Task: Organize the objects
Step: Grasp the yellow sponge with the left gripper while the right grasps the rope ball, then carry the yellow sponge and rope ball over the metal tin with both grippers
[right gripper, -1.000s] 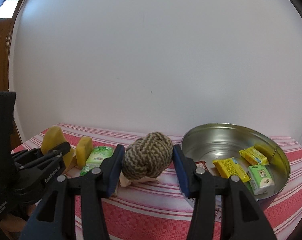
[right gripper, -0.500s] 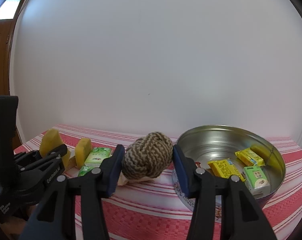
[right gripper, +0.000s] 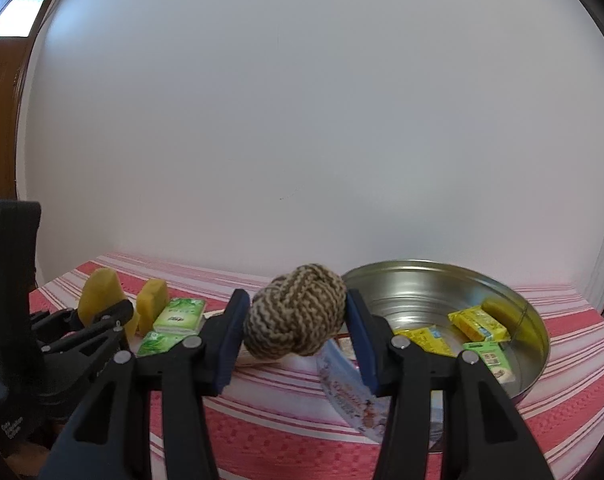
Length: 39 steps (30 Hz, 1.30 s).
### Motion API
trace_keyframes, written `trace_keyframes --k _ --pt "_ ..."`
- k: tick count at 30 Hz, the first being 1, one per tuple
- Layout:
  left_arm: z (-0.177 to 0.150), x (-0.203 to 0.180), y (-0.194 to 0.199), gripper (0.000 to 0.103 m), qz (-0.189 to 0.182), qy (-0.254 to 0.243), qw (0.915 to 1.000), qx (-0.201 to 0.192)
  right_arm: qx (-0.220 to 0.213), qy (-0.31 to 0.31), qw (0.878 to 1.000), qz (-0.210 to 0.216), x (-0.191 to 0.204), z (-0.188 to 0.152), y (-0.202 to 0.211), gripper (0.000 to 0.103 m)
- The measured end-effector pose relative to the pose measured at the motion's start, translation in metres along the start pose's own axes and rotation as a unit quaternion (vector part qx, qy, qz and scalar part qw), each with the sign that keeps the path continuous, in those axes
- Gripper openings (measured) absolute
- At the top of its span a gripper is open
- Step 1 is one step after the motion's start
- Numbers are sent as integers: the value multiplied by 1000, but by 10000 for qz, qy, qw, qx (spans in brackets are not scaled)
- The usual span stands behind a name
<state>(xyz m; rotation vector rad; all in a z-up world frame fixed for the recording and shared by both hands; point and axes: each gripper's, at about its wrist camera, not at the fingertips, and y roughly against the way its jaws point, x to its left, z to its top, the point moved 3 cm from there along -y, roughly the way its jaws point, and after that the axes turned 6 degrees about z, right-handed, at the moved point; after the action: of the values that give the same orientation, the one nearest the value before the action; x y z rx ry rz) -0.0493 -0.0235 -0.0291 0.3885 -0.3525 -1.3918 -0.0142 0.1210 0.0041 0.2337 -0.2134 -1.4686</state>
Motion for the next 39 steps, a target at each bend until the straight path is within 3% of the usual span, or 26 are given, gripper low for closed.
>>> trace_keyframes --k 17,39 --pt "-2 -58 22 24 -308 -249 9992 -72 -67 -78 9992 -379 -51 -1 11 50" --pt "10 -157 42 24 -977 -604 9931 -245 -34 -457 9933 -1061 -131 8 6 50"
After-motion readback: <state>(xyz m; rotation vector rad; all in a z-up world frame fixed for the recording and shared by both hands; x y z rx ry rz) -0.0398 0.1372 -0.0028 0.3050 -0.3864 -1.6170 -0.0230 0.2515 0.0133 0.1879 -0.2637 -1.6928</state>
